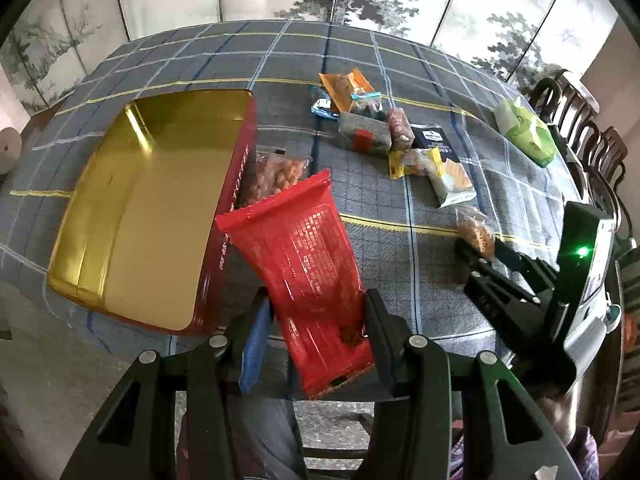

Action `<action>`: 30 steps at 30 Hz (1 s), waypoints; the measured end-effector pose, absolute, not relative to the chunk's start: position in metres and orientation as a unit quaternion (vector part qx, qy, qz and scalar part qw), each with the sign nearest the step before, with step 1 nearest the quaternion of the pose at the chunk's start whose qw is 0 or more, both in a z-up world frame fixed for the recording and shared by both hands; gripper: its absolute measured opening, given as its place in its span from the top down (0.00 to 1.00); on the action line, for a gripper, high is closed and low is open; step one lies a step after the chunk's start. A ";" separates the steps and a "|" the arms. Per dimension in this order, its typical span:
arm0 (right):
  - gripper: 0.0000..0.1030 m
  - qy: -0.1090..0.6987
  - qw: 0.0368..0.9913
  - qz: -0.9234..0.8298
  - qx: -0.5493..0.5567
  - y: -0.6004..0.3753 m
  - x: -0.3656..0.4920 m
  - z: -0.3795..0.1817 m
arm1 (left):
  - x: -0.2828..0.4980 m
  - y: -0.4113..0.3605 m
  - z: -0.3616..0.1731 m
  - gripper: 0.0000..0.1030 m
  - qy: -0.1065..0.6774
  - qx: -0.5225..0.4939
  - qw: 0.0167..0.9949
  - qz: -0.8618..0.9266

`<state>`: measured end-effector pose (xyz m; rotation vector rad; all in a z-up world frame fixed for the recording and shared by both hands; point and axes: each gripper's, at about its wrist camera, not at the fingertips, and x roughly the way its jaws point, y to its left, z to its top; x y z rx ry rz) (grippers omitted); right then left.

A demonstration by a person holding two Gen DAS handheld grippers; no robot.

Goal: Organize snacks
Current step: 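Lift the red pastry with the left gripper while the right gripper grasps the orange snack bag, then carry the red pastry over the gold tin and release it inside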

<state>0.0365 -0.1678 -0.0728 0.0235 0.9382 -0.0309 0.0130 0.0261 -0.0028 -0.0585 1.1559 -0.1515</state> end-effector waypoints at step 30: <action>0.60 0.410 0.910 -0.067 0.018 -0.237 0.044 -0.081 | 0.022 0.036 0.017 0.60 0.522 -0.009 0.851 -0.060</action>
